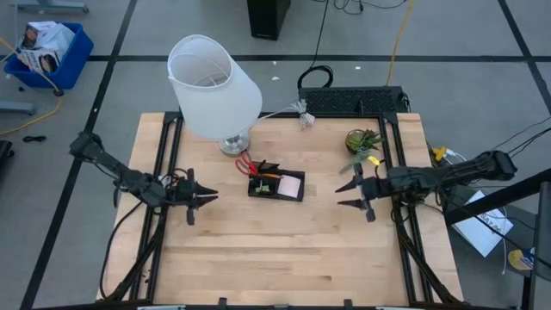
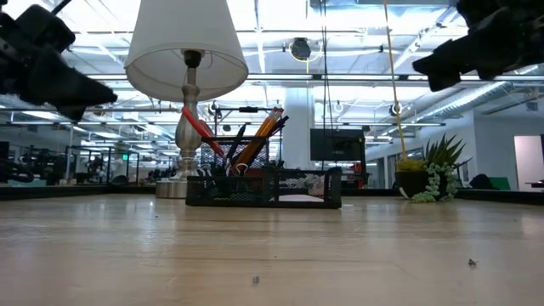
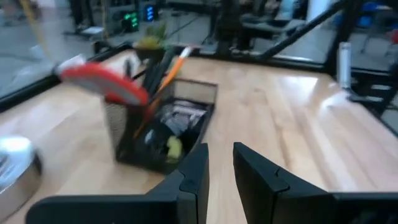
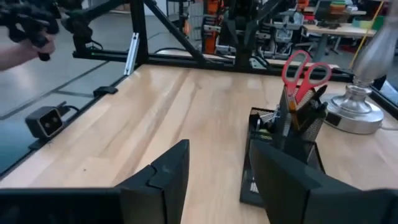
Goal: Pick and place office supplies into organizer
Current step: Return to Home Position
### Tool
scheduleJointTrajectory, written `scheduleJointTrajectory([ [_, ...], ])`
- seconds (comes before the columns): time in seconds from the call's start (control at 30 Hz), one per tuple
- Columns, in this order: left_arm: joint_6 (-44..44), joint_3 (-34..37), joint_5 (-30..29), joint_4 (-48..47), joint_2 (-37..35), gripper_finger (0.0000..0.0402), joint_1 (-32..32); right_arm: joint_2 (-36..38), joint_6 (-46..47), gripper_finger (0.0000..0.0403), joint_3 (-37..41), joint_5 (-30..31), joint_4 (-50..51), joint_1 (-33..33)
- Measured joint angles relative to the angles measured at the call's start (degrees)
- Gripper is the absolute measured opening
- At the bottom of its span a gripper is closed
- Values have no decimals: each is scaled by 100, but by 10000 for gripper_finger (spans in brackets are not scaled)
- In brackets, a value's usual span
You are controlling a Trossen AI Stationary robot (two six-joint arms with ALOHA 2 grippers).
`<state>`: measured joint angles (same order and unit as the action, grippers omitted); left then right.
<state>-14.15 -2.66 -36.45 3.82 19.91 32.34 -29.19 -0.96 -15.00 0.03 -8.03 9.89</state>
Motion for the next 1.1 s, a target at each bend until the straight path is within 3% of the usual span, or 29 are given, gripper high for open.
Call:
scheduleJointTrajectory([
  [0.17,-450,0,-500,-579,-438,76,120,824,26,160,259,-2,142,-2],
  [0.4,6,0,-610,-579,-860,76,357,1971,16,164,838,1,181,-6],
  [0.57,150,0,-887,-630,-1000,76,486,2546,71,162,990,164,801,-90],
  [1.1,351,0,-869,-633,-980,76,568,2644,171,159,1320,143,822,-92],
])
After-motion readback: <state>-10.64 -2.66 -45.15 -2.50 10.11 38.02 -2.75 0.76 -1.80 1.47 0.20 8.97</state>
